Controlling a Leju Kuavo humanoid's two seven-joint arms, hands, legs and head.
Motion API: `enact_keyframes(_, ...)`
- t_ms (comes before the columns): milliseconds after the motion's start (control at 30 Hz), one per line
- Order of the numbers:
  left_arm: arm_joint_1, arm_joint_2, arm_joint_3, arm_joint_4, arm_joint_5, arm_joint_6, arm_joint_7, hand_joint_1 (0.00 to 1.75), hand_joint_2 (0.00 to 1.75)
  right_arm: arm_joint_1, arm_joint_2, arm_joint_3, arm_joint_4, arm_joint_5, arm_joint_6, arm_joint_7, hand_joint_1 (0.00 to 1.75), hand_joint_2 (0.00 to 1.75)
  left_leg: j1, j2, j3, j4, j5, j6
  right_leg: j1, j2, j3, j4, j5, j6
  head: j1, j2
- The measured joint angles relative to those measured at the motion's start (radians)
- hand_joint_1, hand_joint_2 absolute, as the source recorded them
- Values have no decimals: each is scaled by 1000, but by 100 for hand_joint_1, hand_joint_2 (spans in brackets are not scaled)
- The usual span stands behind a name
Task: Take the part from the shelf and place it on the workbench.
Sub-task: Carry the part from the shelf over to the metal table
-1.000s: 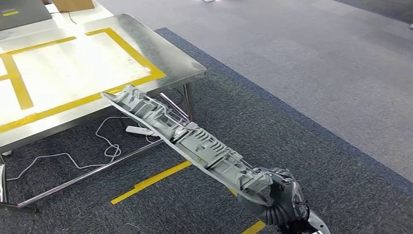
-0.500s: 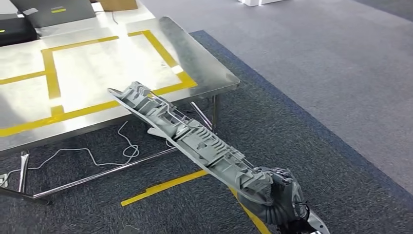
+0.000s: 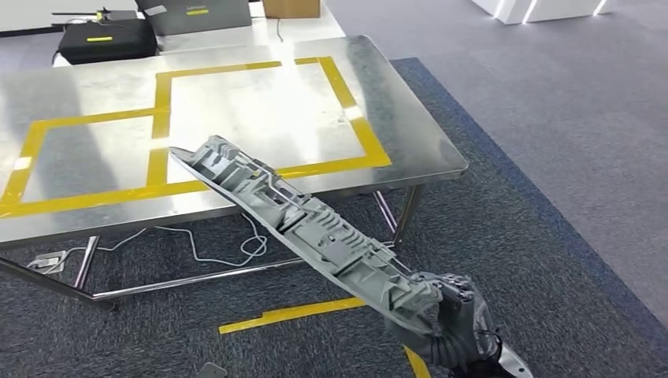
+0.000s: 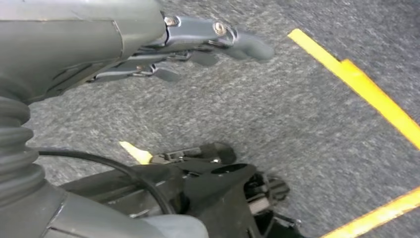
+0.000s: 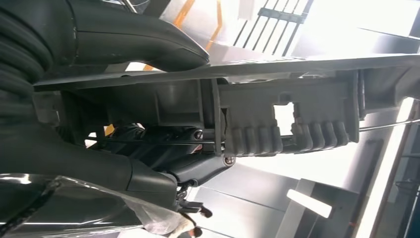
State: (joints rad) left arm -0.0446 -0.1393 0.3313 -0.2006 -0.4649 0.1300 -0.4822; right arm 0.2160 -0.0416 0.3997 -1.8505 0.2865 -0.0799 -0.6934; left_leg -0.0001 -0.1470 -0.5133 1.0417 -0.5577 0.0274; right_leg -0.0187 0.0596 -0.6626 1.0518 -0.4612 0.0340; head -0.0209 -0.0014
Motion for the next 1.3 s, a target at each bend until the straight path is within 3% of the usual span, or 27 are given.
enact_keyframes(33, 0, 1, 0, 0, -1, 0, 1, 0, 175, -1, 0, 0, 0, 1, 0, 1, 175, 175, 0, 2, 3, 0, -3, -5, 0, -11, 10, -3, 3, -7, 0, 0)
enact_keyframes(100, -1, 2, 0, 0, -2, 1, 4, 0, 175, -4, 0, 0, -2, 2, -1, 1, 175, 175, -3, 55, -16, 42, -7, -16, -1, -35, 27, -10, -1, -21, -3, 0)
enact_keyframes(167, -6, 1, 0, 0, -3, 1, 5, 0, 175, -4, 0, 0, -2, 2, -2, 0, 175, 175, -4, 121, -80, 151, -39, -29, -1, -60, 45, -15, -14, -30, -6, 0)
enact_keyframes(233, -6, 1, 0, 0, -3, 0, 5, 0, 175, -3, 0, -1, -2, 2, -3, 0, 175, 175, -1, 139, -151, 252, -89, -36, 0, -85, 63, -16, -31, -34, -6, 0)
enact_keyframes(267, -5, 1, 0, 0, -3, 0, 6, 0, 175, -3, 0, -1, -2, 2, -3, 1, 175, 175, 0, 140, -171, 267, -95, -36, 0, -96, 73, -16, -40, -34, -6, 0)
enact_keyframes(300, -4, 1, 0, 0, -3, 0, 6, 0, 175, -3, 0, 0, -2, 2, -2, 1, 175, 175, 0, 141, -174, 248, -75, -34, 1, -106, 85, -16, -49, -34, -6, 0)
enact_keyframes(333, -3, 1, 0, 0, -3, 0, 6, 0, 175, -3, 0, 1, -2, 2, -2, 1, 175, 175, -2, 147, -163, 199, -32, -29, 2, -117, 98, -17, -58, -33, -6, 0)
enact_keyframes(367, -3, 1, 0, 0, -3, 1, 6, 0, 175, -3, 0, 2, -2, 3, -2, 1, 175, 175, -6, 164, -145, 134, 21, -20, 3, -128, 108, -18, -67, -32, -6, 0)
enact_keyframes(400, -3, 2, 0, 0, -3, 1, 6, 0, 175, -3, 0, 2, -2, 3, -2, 0, 175, 175, -14, 187, -129, 81, 51, -12, 6, -139, 120, -18, -76, -29, -6, 0)
enact_keyframes(467, -6, 2, 0, 0, -4, 2, 7, 0, 175, -4, 0, 2, -2, 4, -2, 0, 175, 175, -26, 223, -112, 25, 73, 1, 12, -160, 132, -19, -92, -18, -5, 0)
enact_keyframes(533, -6, 1, 0, 0, -6, 3, 7, 0, 175, -5, 0, 2, -2, 10, -3, 0, 175, 175, -26, 212, -107, 15, 74, 6, 17, -183, 144, -23, -104, -7, -7, 0)
enact_keyframes(567, -5, 1, 0, 0, -7, 4, 7, 0, 175, -6, 0, 3, -2, 14, -4, 0, 175, 175, -22, 199, -104, 9, 81, 8, 17, -179, 148, -22, -112, -2, -6, 0)
enact_keyframes(633, -7, 0, 0, 0, -11, 7, 8, 0, 175, -6, 0, 4, -2, 20, -6, 0, 175, 175, -13, 172, -96, -1, 85, 15, 13, -132, 132, 23, -147, 6, -1, 0)
enact_keyframes(700, -12, -1, 1, 0, -15, 11, 9, 0, 175, -4, 0, 4, -2, 22, -9, 0, 175, 175, -9, 144, -94, -2, 83, 22, 9, -79, 68, 139, -202, 11, 4, 0)
enact_keyframes(733, -14, -1, 1, 0, -16, 12, 8, 0, 175, -4, 0, 4, -1, 22, -10, 0, 175, 175, -9, 129, -93, -2, 81, 24, 8, -69, 32, 197, -219, 12, 6, 0)
enact_keyframes(767, -13, -1, 1, 0, -17, 14, 8, 0, 175, -3, 0, 4, -1, 23, -11, 0, 175, 175, -9, 113, -91, -2, 79, 24, 8, -65, 5, 230, -218, 13, 6, 0)
enact_keyframes(800, -12, -1, 1, 0, -17, 16, 9, 0, 175, -3, 0, 4, 0, 23, -12, 1, 175, 175, -8, 97, -87, -1, 75, 24, 7, -62, -6, 227, -194, 14, 6, 0)
enact_keyframes(833, -11, -1, 1, 0, -18, 17, 9, 0, 175, -3, 0, 4, 0, 23, -13, 1, 175, 175, -8, 81, -81, -1, 71, 22, 7, -57, 1, 189, -153, 14, 6, 0)
enact_keyframes(900, -10, -1, 1, 0, -19, 19, 9, 0, 175, -3, 0, 3, 1, 23, -16, 1, 175, 175, -7, 53, -71, 2, 62, 14, 3, -21, 41, 73, -74, 13, 6, 0)
enact_keyframes(967, -12, -1, 1, 0, -19, 20, 9, 0, 175, -4, 0, 3, 0, 23, -18, 0, 175, 175, -4, 29, -72, 5, 58, 4, 0, 14, 76, 1, -56, 7, 5, 0)
enact_keyframes(1033, -10, -1, 2, 0, -19, 21, 9, 0, 175, -4, 0, 2, -2, 23, -20, 0, 175, 175, 1, 9, -79, 4, 61, -7, 1, 12, 91, -16, -65, -2, 4, 0)
enact_keyframes(1067, -8, -1, 2, 0, -19, 21, 9, 0, 175, -4, 0, 1, -2, 23, -21, 1, 175, 175, 1, 11, -80, 5, 60, -13, 1, 2, 94, -18, -64, -8, 3, 0)
enact_keyframes(1100, -7, -1, 2, 0, -19, 21, 8, 0, 175, -5, 1, 0, -2, 23, -25, 2, 175, 175, -1, 29, -84, 15, 53, -18, 0, -9, 100, -24, -64, -14, 1, 0)
enact_keyframes(1133, -7, 0, 2, 0, -19, 21, 8, 0, 175, -4, 2, -1, -2, 23, -30, 2, 175, 175, -3, 57, -97, 44, 38, -25, -2, -21, 107, -29, -65, -22, -2, 0)
enact_keyframes(1200, -9, -1, 2, 0, -19, 21, 6, 0, 175, -4, 3, -5, -2, 23, -42, 6, 175, 175, -1, 117, -154, 153, -7, -37, -1, -44, 118, -32, -72, -33, -7, 0)
enact_keyframes(1267, -9, -1, 2, 0, -19, 21, 5, 0, 175, -4, 3, -11, -2, 25, -50, 15, 175, 175, 5, 136, -211, 254, -31, -43, -1, -62, 126, -32, -79, -37, -7, 0)
enact_keyframes(1300, -7, -1, 2, 0, -19, 21, 5, 0, 175, -4, 4, -14, -2, 27, -52, 20, 175, 175, 7, 138, -220, 261, -19, -44, -1, -67, 130, -32, -83, -36, -7, 0)
